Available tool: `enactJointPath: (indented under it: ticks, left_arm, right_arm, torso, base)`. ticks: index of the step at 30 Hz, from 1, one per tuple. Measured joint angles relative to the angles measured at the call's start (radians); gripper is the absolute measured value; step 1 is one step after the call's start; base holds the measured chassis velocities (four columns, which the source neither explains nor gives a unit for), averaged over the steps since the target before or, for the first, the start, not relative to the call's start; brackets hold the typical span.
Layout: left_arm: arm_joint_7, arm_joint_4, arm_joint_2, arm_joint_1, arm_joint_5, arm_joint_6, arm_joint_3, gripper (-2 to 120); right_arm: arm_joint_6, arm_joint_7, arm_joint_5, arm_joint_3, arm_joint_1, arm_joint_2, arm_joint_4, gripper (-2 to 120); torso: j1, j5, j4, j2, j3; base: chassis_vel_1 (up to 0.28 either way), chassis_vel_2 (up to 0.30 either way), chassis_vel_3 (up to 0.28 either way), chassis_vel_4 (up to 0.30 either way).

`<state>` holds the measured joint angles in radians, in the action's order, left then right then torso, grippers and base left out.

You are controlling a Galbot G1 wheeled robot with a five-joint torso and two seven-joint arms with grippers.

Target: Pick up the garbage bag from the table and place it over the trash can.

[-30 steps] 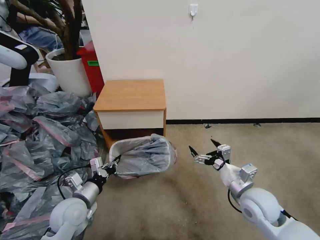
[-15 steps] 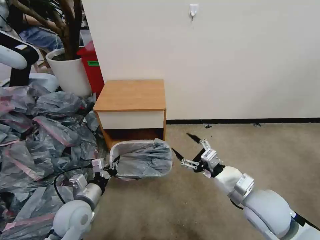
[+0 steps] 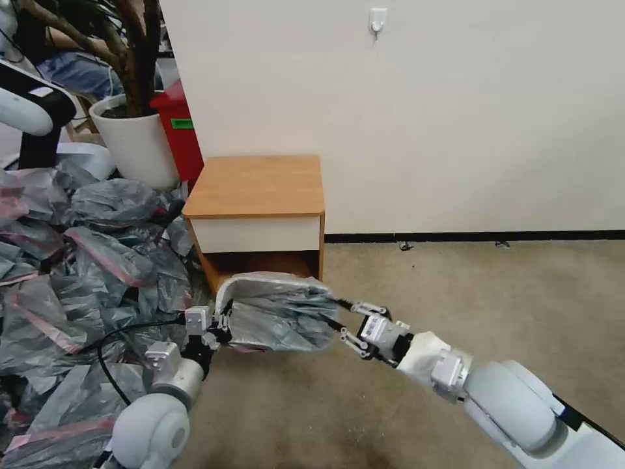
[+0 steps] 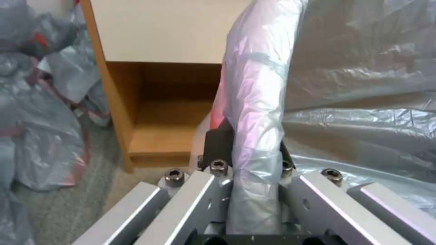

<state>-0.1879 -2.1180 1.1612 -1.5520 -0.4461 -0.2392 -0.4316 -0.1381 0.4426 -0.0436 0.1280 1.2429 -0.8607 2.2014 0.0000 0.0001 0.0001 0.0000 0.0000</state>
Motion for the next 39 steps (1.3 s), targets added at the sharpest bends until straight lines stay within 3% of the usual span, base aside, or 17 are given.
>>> enactJointPath:
  ticks: [2, 8, 14, 22, 39]
  left_arm:
    - [-0.016, -0.01, 0.009, -0.006, 0.045, -0.002, 0.015, 3]
    - [-0.027, -0.019, 0.025, -0.021, 0.115, -0.002, 0.035, 3]
    - [-0.045, -0.016, 0.054, -0.034, 0.187, 0.002, 0.069, 3]
    - [-0.06, -0.001, 0.078, -0.026, 0.211, 0.002, 0.108, 3]
    - [-0.064, 0.012, 0.083, -0.014, 0.221, 0.002, 0.126, 3]
  right_arm:
    - [-0.026, 0.022, -0.036, -0.038, -0.037, -0.017, -0.031, 0]
    - [-0.079, 0.062, -0.079, -0.094, -0.095, -0.031, -0.066, 0]
    - [-0.192, 0.086, -0.132, -0.155, -0.157, -0.062, -0.103, 0]
    - [-0.241, 0.096, -0.211, -0.223, -0.217, -0.091, -0.166, 0]
    - [-0.314, 0.11, -0.248, -0.355, -0.349, -0.132, -0.299, 0]
  torso:
    - [0.0, 0.0, -0.0001, 0.0, 0.0]
    - [0.0, 0.0, -0.0001, 0.0, 0.0]
    - [0.0, -0.0001, 0.0, 0.0, 0.0]
    - [0.0, -0.0001, -0.0001, 0.0, 0.0]
    - [0.0, -0.0002, -0.0001, 0.0, 0.0]
  base:
    - [0.0, 0.0, 0.0, 0.0]
    - [0.0, 0.0, 0.0, 0.0]
    - [0.0, 0.0, 0.0, 0.0]
    - [0.0, 0.0, 0.0, 0.0]
    - [0.0, 0.0, 0.0, 0.0]
